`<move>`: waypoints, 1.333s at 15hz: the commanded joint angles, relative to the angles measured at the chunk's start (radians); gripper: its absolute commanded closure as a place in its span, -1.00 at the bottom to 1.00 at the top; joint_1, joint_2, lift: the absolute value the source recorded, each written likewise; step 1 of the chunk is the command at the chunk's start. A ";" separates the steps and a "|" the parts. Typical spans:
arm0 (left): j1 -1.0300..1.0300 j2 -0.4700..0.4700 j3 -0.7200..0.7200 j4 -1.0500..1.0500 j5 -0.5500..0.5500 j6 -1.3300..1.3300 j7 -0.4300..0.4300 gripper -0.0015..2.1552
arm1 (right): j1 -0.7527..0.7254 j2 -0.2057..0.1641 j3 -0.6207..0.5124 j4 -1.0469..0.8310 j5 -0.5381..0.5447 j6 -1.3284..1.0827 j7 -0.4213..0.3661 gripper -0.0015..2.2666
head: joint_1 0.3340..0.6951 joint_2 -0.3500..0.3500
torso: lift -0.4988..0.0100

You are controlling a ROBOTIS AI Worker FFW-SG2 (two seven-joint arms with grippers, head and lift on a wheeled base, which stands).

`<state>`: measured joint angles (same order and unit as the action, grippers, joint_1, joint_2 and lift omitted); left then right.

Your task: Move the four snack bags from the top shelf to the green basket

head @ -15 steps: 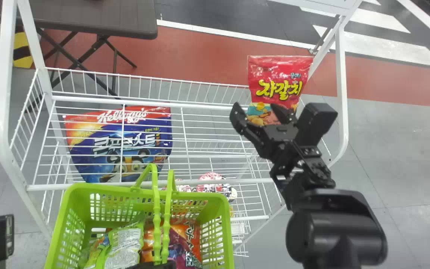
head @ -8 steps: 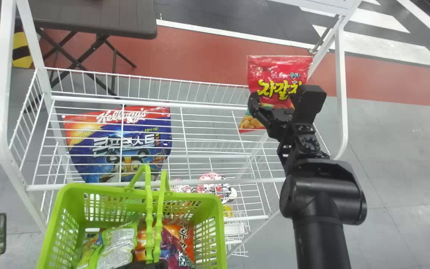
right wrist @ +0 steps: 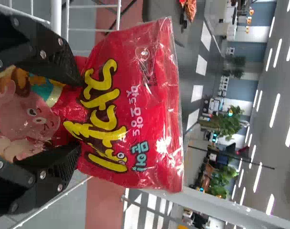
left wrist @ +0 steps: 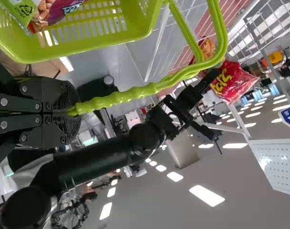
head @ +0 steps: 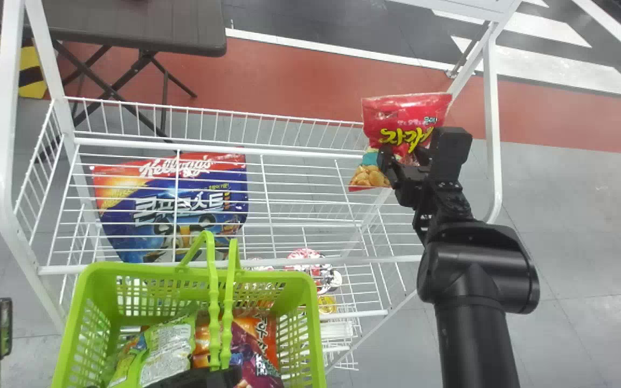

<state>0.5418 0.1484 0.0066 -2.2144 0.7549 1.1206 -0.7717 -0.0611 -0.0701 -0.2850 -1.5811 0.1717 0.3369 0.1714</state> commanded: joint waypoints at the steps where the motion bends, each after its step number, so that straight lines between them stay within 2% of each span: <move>1: 0.000 -0.003 0.001 -0.001 -0.002 0.020 0.000 0.26 | 0.035 0.001 -0.002 -0.049 -0.023 -0.025 0.002 0.88 | 1.00 -1.00 | 0.96; 3: 0.000 -0.003 0.007 -0.002 -0.002 0.026 0.000 0.26 | 0.098 0.004 0.009 -0.183 -0.067 0.031 0.037 0.88 | 1.00 -1.00 | 0.96; 6: 0.003 -0.009 0.009 -0.010 -0.002 0.029 -0.001 0.26 | 0.165 0.012 0.006 -0.451 -0.136 0.322 0.109 0.88 | 1.00 -1.00 | 0.96; 7: 0.004 -0.010 0.007 -0.008 -0.003 0.029 0.002 0.26 | 0.202 0.012 0.004 -0.573 -0.184 0.482 0.109 0.88 | 1.00 -1.00 | 0.96; 9: 0.006 -0.009 0.010 -0.010 -0.003 0.029 0.011 0.26 | 0.311 0.015 0.004 -0.781 -0.274 0.614 0.109 0.88 | 1.00 -1.00 | 0.96; 12: 0.007 -0.010 0.012 -0.014 -0.009 0.026 0.012 0.26 | 0.432 0.052 -0.034 -1.039 -0.422 0.966 0.102 0.88 | 1.00 -1.00 | 0.96; 13: 0.009 -0.012 0.015 -0.013 -0.011 0.026 0.012 0.26 | 0.449 0.071 -0.063 -1.091 -0.472 1.092 0.102 0.88 | 1.00 -1.00 | 0.96; 15: 0.012 -0.015 0.020 -0.014 -0.011 0.020 0.011 0.26 | 0.500 0.071 -0.141 -1.145 -0.594 1.235 0.102 0.88 | 1.00 -1.00 | 0.96; 17: 0.012 -0.023 0.029 -0.016 -0.009 0.017 0.011 0.26 | 0.554 0.071 -0.189 -1.143 -0.667 1.235 0.109 0.88 | 1.00 -1.00 | 0.96; 20: 0.021 -0.033 0.035 -0.036 -0.003 0.017 0.008 0.26 | 0.627 0.071 -0.191 -1.071 -0.742 1.235 0.157 0.88 | 1.00 -1.00 | 0.96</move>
<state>0.5582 0.1208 0.0411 -2.2388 0.7505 1.1376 -0.7637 0.5337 0.0000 -0.4760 -2.6966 -0.5242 1.5663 0.3232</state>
